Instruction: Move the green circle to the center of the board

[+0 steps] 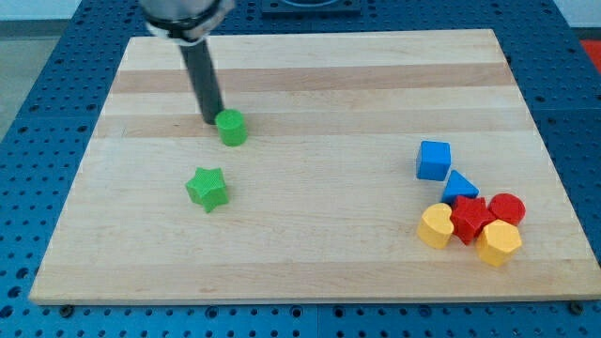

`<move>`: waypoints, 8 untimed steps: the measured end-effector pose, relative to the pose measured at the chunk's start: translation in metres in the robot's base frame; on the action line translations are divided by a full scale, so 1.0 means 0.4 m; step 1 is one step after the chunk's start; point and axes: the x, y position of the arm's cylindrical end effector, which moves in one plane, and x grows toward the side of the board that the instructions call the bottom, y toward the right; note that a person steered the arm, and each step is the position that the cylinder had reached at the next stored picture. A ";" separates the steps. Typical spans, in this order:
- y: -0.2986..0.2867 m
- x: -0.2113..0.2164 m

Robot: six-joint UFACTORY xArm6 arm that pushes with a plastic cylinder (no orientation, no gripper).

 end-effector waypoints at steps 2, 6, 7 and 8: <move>0.122 -0.009; -0.041 0.155; 0.017 0.129; 0.096 0.056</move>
